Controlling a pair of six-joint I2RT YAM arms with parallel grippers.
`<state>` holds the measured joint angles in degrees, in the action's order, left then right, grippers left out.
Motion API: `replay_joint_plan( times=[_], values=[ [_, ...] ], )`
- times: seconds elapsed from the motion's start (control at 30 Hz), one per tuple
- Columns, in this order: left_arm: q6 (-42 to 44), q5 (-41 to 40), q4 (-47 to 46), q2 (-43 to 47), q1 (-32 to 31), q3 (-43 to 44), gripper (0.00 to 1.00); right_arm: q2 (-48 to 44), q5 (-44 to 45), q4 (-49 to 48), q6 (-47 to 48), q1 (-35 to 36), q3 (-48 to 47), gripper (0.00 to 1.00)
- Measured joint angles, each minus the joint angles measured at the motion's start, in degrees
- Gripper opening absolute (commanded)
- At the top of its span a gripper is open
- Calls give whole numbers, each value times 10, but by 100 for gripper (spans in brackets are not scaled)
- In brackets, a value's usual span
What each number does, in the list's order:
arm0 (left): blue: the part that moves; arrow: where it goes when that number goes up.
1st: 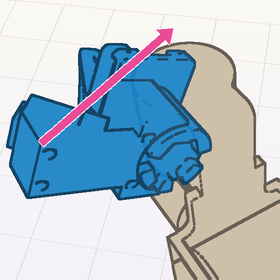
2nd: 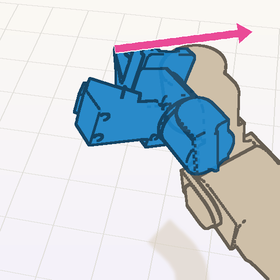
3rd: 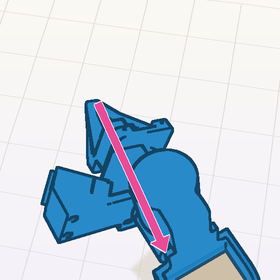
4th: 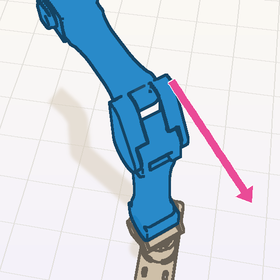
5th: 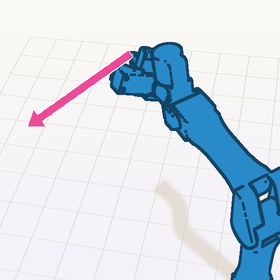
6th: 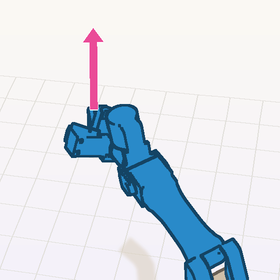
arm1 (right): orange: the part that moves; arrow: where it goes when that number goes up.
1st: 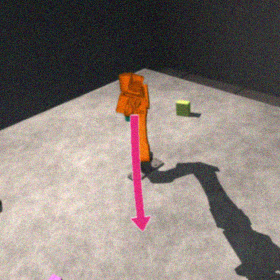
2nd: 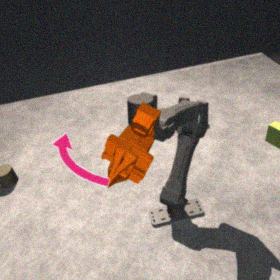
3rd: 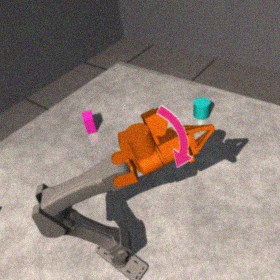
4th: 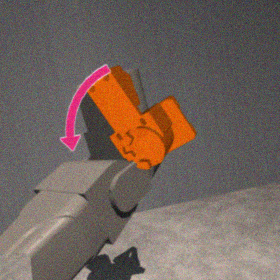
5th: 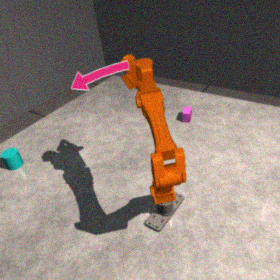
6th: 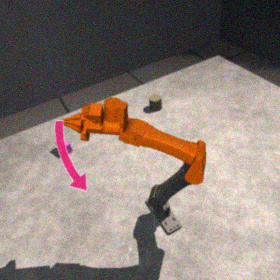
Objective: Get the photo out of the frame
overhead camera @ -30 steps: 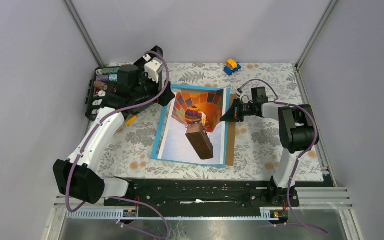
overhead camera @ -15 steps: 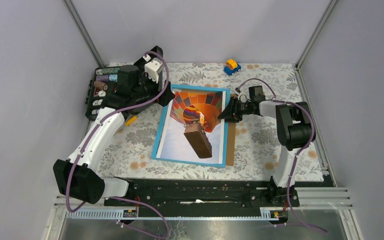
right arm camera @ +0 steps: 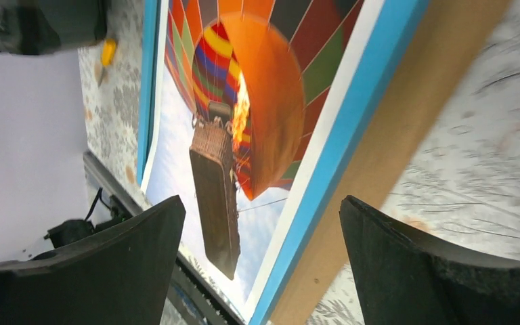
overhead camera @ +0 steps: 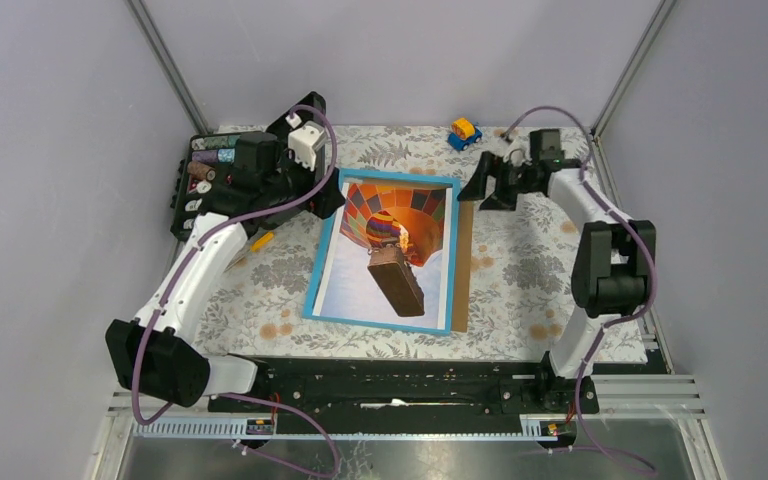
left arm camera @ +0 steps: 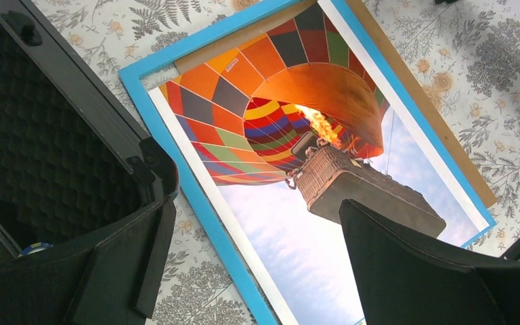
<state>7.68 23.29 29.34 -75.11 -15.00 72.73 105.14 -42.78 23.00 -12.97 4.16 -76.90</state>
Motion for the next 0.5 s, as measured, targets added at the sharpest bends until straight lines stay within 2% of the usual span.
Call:
replay_joint_plan(
  times=[0.1,0.27,0.4,0.5],
  values=[
    [0,-2,24,-3,2,24,99,-13,4,35,30,-35,-49,99],
    [10,-5,73,-34,30,108,99,-54,3,93,92,-82,-102,100],
    [21,28,113,-69,118,170,99,-87,-4,140,145,-116,-137,100],
    [30,66,136,-88,204,184,99,-107,-19,160,178,-154,-142,100]
  ],
)
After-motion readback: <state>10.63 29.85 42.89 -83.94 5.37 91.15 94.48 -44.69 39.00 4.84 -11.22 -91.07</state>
